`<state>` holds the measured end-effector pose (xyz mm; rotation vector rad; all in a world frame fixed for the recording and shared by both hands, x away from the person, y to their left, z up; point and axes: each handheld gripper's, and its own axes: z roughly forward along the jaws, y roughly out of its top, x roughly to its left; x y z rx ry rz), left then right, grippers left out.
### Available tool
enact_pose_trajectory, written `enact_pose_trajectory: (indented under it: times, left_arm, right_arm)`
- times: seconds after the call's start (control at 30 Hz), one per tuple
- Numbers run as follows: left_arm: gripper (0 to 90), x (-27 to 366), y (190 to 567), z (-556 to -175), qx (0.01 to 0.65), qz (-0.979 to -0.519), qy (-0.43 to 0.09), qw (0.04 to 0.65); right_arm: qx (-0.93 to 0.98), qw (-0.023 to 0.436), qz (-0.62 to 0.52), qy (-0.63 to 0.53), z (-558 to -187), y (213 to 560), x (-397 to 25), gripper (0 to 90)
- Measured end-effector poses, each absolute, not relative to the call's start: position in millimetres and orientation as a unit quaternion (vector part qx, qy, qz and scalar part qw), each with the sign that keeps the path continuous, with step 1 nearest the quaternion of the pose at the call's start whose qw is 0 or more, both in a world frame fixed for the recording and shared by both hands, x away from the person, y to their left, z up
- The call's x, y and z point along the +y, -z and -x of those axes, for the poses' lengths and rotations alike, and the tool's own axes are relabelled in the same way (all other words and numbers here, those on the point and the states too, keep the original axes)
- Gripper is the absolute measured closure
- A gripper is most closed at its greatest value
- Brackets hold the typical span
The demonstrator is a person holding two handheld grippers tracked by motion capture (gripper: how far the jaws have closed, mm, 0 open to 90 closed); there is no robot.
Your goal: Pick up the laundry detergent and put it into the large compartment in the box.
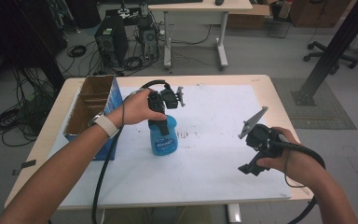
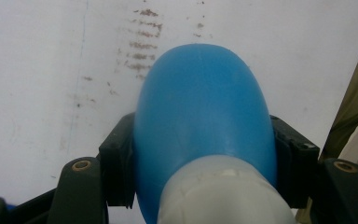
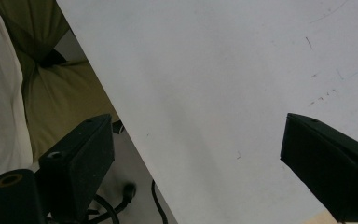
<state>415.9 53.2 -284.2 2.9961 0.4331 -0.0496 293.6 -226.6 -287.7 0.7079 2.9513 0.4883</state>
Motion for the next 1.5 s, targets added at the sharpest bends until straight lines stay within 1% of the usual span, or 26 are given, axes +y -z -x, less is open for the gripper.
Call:
enact_pose_trajectory:
  times: [0.53,1.5]
  left_arm:
    - [37.2,58,272,-412,0.165,-0.984,0.007,0.071]
    - [37.3,66,228,-397,0.221,-0.972,-0.008,0.074]
  right_arm:
    - [0.960,0.036,-0.227,-0.160,-293,287,-226,9.8]
    - [0.963,0.040,-0.212,-0.164,-291,284,-219,9.8]
